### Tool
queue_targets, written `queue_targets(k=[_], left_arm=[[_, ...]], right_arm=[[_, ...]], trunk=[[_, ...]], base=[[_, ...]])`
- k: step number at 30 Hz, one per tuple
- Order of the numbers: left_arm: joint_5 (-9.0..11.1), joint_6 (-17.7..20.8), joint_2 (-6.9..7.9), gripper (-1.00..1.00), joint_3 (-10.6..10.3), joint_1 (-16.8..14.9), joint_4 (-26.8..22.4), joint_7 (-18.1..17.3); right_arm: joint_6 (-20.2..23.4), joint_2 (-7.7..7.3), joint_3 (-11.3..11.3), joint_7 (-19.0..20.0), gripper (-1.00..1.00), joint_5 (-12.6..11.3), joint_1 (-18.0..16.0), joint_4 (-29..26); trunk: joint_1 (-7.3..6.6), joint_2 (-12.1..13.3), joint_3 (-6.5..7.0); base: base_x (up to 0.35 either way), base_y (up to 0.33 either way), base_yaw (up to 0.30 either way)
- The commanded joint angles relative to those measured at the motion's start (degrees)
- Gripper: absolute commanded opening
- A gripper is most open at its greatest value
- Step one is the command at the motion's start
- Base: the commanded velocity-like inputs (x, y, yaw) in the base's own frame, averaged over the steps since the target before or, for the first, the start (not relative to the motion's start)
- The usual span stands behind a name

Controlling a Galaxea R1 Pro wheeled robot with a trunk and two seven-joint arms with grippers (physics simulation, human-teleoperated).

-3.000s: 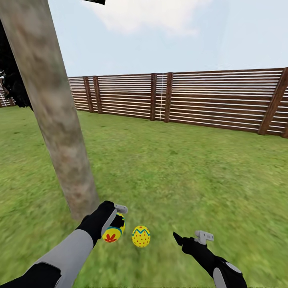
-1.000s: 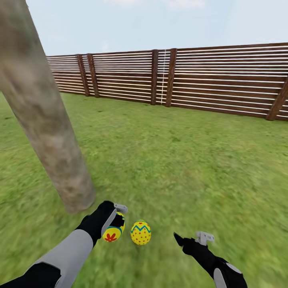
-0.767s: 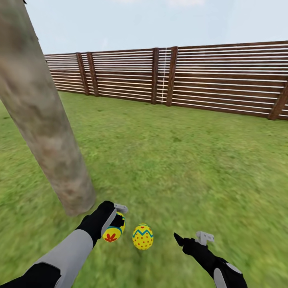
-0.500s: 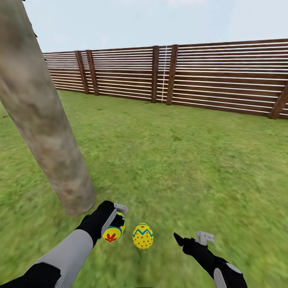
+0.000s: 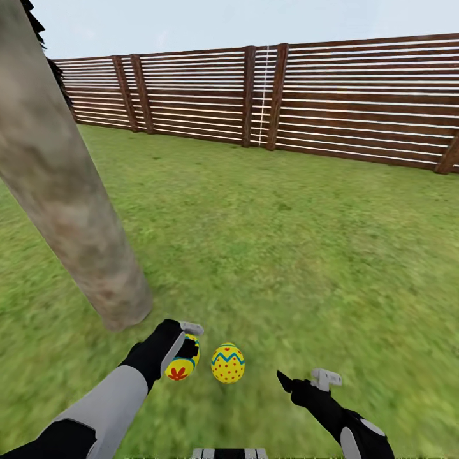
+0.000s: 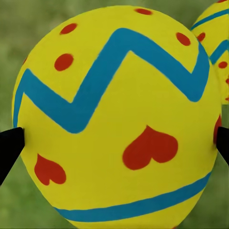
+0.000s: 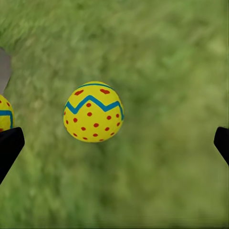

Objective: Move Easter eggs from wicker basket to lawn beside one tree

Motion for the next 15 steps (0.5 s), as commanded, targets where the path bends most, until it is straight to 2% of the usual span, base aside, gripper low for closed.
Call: queue_targets(k=[1, 8, 15], left_arm=[[0.53, -0.45, 0.05, -1.0, -0.37, -0.01, -0.14, 0.49], [0.52, -1.37, 0.15, -1.0, -0.44, 0.17, -3.82, 0.48], [0.41, -1.39, 0.14, -1.0, -0.4, 0.19, -4.36, 0.62]], right_arm=[[0.42, 0.06, -0.18, 0.22, 1.0, -0.29, -0.03, -0.06], [0.42, 0.06, -0.2, 0.22, 1.0, -0.26, -0.03, -0.06], [0.42, 0.06, -0.26, 0.22, 1.0, -0.28, -0.03, -0.06]], trunk=[[0.01, -0.04, -0.34], [0.04, -0.05, -1.01], [0.04, -0.05, -1.46]], base=[[0.0, 0.0, 0.0], [0.0, 0.0, 0.0], [0.069, 0.056, 0.0]])
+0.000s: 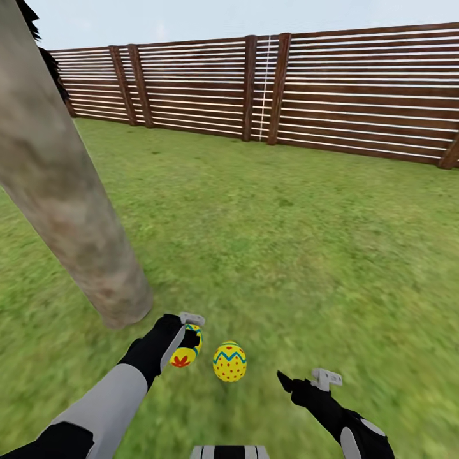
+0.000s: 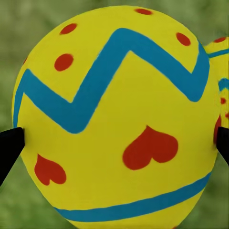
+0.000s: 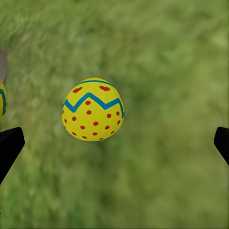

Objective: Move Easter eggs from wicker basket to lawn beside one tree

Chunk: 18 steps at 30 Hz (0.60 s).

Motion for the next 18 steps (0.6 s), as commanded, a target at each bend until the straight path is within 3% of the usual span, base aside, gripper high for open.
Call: queue_targets(k=[1, 18], left_arm=[[0.53, 0.22, 0.04, -1.0, -0.25, -0.03, -0.07, 0.49], [0.49, 0.24, 0.04, -1.0, -0.08, -0.03, 0.48, 0.51]], right_arm=[[0.43, 0.06, -0.19, 0.22, 1.0, -0.32, -0.03, -0.06], [0.42, 0.06, -0.19, 0.35, 1.0, -0.35, -0.03, -0.06]], trunk=[[-0.01, -0.02, -0.11], [-0.01, -0.02, -1.2]], base=[[0.038, 0.027, 0.0], [0.102, 0.048, 0.0]])
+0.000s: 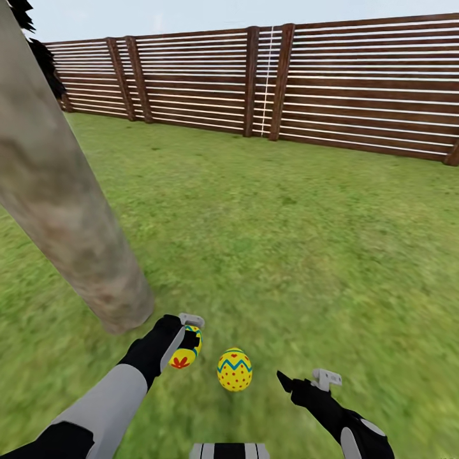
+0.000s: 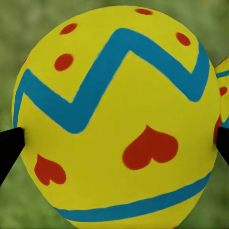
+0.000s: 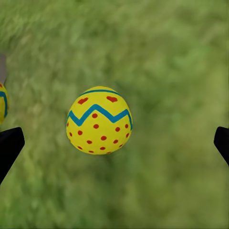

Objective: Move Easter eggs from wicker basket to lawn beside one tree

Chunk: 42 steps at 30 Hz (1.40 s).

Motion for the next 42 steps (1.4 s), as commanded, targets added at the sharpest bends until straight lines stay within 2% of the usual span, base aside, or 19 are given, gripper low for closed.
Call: queue_targets(k=[1, 4, 20, 26, 35, 42], left_arm=[[0.54, 0.22, 0.04, -1.0, -0.24, -0.03, -0.08, 0.47], [0.56, 0.21, 0.04, -1.0, -0.31, -0.03, -0.34, 0.47], [0.82, 0.09, 0.04, -1.0, -0.32, -0.03, -1.34, 0.32], [0.61, -0.01, 0.28, -1.0, -0.34, 0.28, -11.56, 0.37], [0.56, 0.11, 0.39, -1.0, -0.33, 0.33, -12.71, 0.2], [0.45, 0.7, 0.39, -1.0, -0.41, 0.33, -12.13, -0.17]], right_arm=[[0.43, 0.06, -0.18, 0.24, 1.0, -0.31, -0.03, -0.06], [0.43, 0.06, -0.19, 0.24, 1.0, -0.31, -0.03, -0.06], [0.28, 0.06, -0.19, 0.6, 1.0, -0.23, -0.01, -0.06], [0.25, 0.06, -0.19, 0.61, 1.0, -0.23, 0.0, -0.06], [0.25, 0.06, -0.19, 0.62, 1.0, -0.23, 0.0, -0.06], [0.25, 0.06, -0.19, 0.62, 1.0, -0.23, 0.01, -0.06]], trunk=[[-0.01, -0.02, -0.11], [-0.01, -0.02, -0.3], [0.4, -0.23, -4.83], [0.56, -0.31, -6.22], [0.56, -0.31, -6.22], [0.71, -0.39, -7.55]], base=[[0.013, -0.001, 0.0], [0.006, 0.0, 0.0], [0.0, 0.0, 0.0], [0.0, 0.0, 0.0], [0.0, 0.0, 0.0], [0.0, 0.0, 0.0]])
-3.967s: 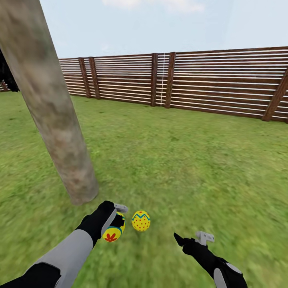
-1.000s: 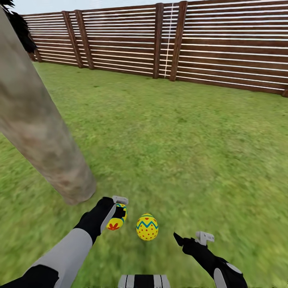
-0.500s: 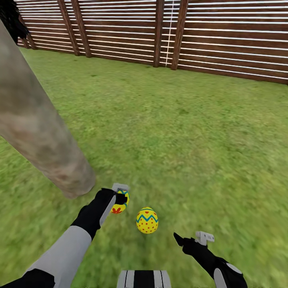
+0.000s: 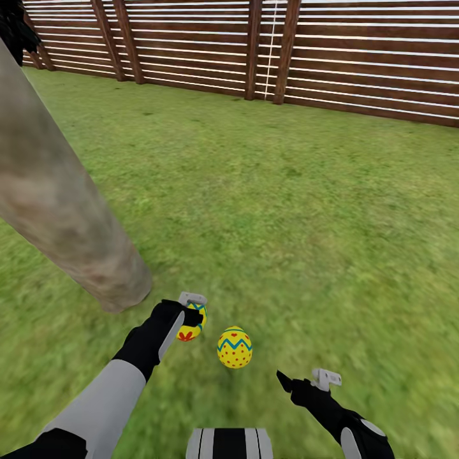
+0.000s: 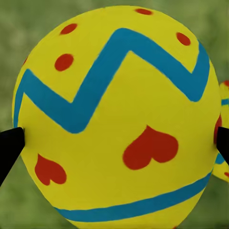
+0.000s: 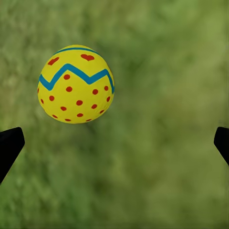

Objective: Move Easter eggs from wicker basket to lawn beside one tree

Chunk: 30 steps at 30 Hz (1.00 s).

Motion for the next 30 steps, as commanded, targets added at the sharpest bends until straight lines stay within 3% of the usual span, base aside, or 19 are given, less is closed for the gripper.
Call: queue_targets(k=[1, 5, 10, 16, 18, 21, 23, 25, 30], left_arm=[[0.5, 0.26, 0.02, -1.0, -0.15, -0.02, -0.03, 0.46], [0.51, 0.28, 0.01, -1.0, -0.15, -0.02, -0.06, 0.43], [0.54, 0.16, 0.02, -1.0, -0.16, -0.02, -0.07, 0.35], [0.55, 0.05, 0.02, -1.0, -0.16, -0.02, -0.07, 0.47], [0.55, 0.01, 0.02, -1.0, -0.16, -0.02, -0.06, 0.5], [0.55, -0.01, 0.03, -1.0, -0.16, -0.02, -0.07, 0.51], [0.55, -0.01, 0.03, -1.0, -0.16, -0.02, -0.07, 0.51], [0.55, -0.01, 0.03, -1.0, -0.16, -0.02, -0.07, 0.51], [0.55, -0.01, 0.03, -1.0, -0.17, -0.02, -0.07, 0.5]], right_arm=[[0.43, 0.06, -0.18, 0.22, 1.0, -0.32, -0.01, -0.06], [0.39, 0.06, -0.18, 0.22, 1.0, -0.32, -0.01, -0.06], [0.38, 0.06, -0.18, 0.22, 1.0, -0.32, 0.0, -0.06], [-0.03, -0.01, -0.2, 0.8, 1.0, -0.38, 0.07, -0.63], [-0.09, -0.85, -1.02, 5.06, 1.0, -0.45, 0.1, -0.89], [0.15, -1.61, -5.43, 14.83, 1.0, -0.41, 0.18, -0.94], [0.31, -1.77, -7.91, 19.08, 1.0, -0.36, 0.19, -0.94], [0.39, -1.84, -9.12, 21.11, 1.0, -0.33, 0.2, -0.94], [0.51, -1.87, -9.68, 22.02, 1.0, -0.24, 0.2, -0.86]], trunk=[[-0.01, -0.02, -0.04], [-0.01, -0.02, -0.04], [0.12, -0.08, -1.15], [0.12, -0.08, -1.15], [0.12, -0.08, -1.15], [0.12, -0.08, -1.15], [0.12, -0.08, -1.15], [0.17, -0.11, -1.59], [0.3, -0.18, -2.7]], base=[[0.0, 0.0, 0.0], [0.0, 0.0, 0.0], [0.0, 0.0, 0.0], [0.0, 0.0, 0.0], [0.0, 0.0, 0.0], [0.0, 0.0, 0.0], [0.0, 0.0, 0.0], [0.0, 0.0, 0.0], [0.0, 0.0, 0.0]])
